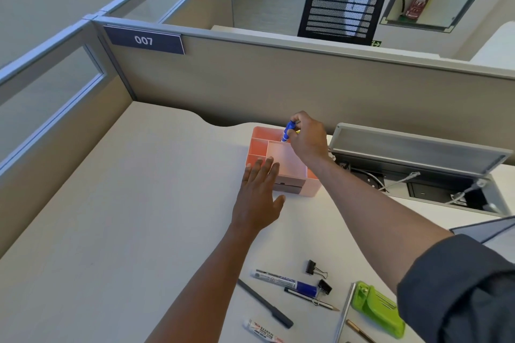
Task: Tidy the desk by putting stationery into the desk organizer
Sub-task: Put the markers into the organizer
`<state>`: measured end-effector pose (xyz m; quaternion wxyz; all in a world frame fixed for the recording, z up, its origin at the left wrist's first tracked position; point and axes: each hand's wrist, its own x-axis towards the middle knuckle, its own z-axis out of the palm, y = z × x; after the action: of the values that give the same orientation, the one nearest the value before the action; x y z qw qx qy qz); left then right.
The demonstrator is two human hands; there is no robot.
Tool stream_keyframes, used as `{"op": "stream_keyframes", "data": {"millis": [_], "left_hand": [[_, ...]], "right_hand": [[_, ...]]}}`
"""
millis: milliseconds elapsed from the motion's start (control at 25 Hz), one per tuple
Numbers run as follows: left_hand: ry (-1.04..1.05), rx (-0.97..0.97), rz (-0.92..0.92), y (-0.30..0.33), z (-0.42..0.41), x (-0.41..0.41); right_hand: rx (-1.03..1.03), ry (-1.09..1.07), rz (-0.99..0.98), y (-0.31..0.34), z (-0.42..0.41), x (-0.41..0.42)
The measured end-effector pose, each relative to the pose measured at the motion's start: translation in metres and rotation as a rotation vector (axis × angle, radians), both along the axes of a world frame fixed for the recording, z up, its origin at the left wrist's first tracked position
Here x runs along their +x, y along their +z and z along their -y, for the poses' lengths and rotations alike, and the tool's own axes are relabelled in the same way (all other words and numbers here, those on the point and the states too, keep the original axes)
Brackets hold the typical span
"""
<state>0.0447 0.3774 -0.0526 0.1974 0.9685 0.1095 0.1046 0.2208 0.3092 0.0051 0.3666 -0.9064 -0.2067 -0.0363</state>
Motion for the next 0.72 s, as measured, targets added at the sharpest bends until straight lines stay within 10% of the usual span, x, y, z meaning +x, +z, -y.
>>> {"op": "stream_keyframes", "data": {"millis": [720], "left_hand": [[-0.034, -0.118, -0.030, 0.029, 0.056, -0.060]], "right_hand": [[0.047, 0.008, 0.004, 0.015, 0.112, -0.087]]}}
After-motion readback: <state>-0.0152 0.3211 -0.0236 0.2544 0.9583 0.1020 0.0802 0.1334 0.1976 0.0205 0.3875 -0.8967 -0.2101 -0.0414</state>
